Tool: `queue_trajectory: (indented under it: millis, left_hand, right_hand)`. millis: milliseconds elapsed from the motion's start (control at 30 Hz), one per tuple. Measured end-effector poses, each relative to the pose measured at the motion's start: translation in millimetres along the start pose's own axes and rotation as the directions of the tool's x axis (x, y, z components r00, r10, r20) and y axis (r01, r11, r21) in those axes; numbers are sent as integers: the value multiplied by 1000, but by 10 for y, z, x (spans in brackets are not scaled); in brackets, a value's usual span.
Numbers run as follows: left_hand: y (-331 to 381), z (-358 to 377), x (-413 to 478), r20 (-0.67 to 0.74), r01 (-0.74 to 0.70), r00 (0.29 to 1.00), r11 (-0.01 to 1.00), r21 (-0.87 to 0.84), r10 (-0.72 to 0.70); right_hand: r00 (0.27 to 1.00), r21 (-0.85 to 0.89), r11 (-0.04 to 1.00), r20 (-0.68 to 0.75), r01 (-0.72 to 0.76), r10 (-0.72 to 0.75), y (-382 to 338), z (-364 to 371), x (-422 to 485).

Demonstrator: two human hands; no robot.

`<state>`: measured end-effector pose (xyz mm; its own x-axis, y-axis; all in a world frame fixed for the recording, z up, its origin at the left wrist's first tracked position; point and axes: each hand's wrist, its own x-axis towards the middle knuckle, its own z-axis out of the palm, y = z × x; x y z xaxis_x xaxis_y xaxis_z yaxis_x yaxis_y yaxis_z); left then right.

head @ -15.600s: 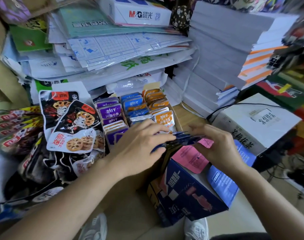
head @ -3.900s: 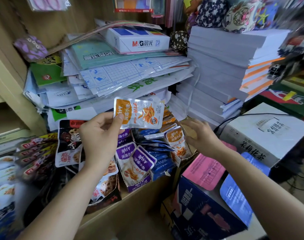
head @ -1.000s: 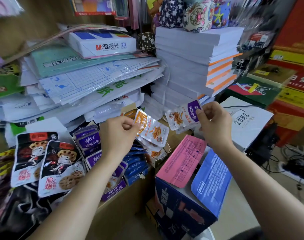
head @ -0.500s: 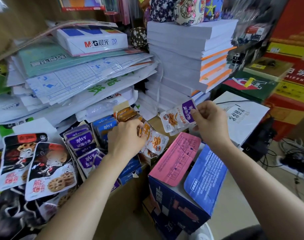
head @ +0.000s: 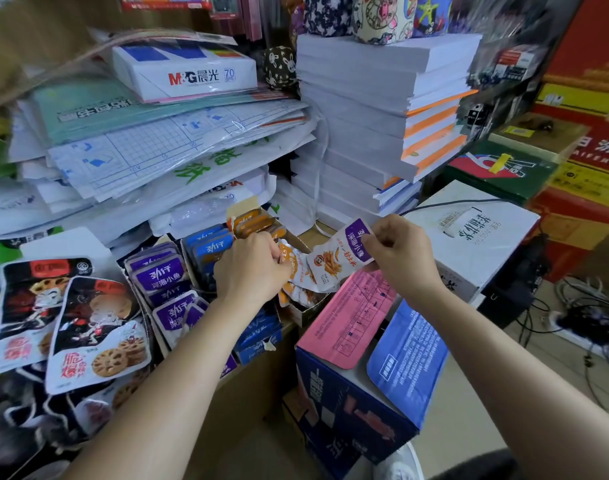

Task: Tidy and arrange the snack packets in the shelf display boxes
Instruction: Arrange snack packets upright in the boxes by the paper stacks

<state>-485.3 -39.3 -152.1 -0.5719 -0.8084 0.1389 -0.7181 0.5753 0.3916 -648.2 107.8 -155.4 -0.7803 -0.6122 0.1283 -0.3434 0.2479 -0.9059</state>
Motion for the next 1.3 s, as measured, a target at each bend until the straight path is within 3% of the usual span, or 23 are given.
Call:
queue_trajectory:
  millis: [100,300,467,633,733,800,900,1000,1167,1300]
  left_hand:
    - [-67,-7,3,61,-25,998,999,-39,27]
    - [-178,-124,-93,-64,-181,982,978,-101,175]
    - [-357,-277,-181,15,-291,954,936,-196,299]
    - [-699,-521,-311,49,-278,956,945,-170,290]
    - [-963,-681,-412,144,-247,952,957,-152,268]
    - [-1095,-744,-497,224,-233,938,960,-152,263]
    - [-1207,-751,-603,276,-248,915,950,-191,294]
    - [-1256,-748,-658,224,-277,920,938,-207,321]
    - [-1407,-925,-729,174,-309,929,944,-117,326]
    - [-1510,-1066,-841,126,-308,944,951,8,305]
  right_hand:
    - [1000,24,1000,-13,3,-3,11,-39,28]
    - [997,90,995,-67,43,-37,-17,-75,14]
    - [988,-154,976,1,154,-156,39,26,-7]
    - [929,-244,903,206,353,-308,36,215,-91]
    - [919,-288,886,269,363,-289,53,264,-77]
    - [940,-296,900,220,320,-261,53,273,-58]
    - [962,-232,937,-5,263,-271,-46,256,-73]
    - [942,-56,956,-159,290,-295,-231,294,-189]
    - [940,227,912,-95,341,-327,-534,534,-505]
    - [926,344,870,1,353,-376,-649,759,-614]
